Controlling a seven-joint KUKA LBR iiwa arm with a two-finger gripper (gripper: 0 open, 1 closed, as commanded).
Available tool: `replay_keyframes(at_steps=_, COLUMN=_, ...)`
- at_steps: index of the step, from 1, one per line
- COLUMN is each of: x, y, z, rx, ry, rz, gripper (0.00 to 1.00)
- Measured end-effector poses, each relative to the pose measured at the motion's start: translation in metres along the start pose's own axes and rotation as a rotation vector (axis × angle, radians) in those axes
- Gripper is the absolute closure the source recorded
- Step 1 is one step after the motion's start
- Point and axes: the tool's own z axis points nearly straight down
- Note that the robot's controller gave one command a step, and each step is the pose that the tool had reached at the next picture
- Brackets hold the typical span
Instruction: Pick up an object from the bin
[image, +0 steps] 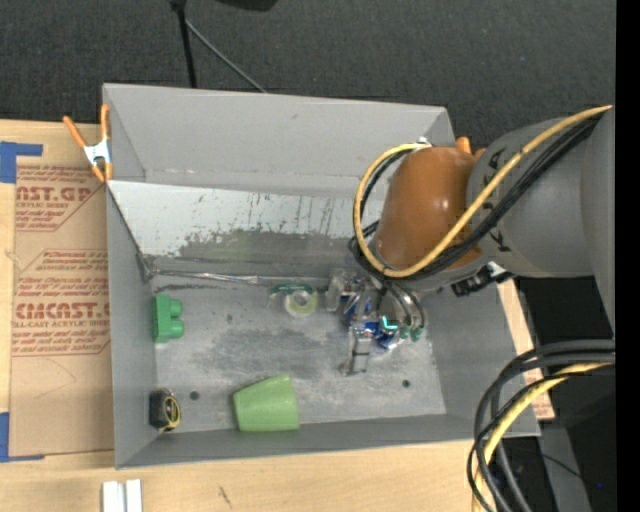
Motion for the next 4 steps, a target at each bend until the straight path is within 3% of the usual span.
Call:
replay_keyframes(at_steps=1, x=-0.025, y=-0.119, z=0.002, rx=0.004, ry=-0.009, rz=-0.282, gripper=0.0)
replay_keyframes(at_steps=2, x=-0.027, y=-0.074, z=0.062, rx=0.001, ry=-0.021, rz=-0.3, gripper=0.0)
replay_keyframes(at_steps=3, x=-0.024, y=-0.076, z=0.064, rx=0.0, ry=-0.009, rz=-0.299, gripper=1.0)
replay_keyframes(at_steps=4, x=-0.024, y=-0.076, z=0.064, rx=0.0, ry=-0.009, rz=-0.299, gripper=0.0)
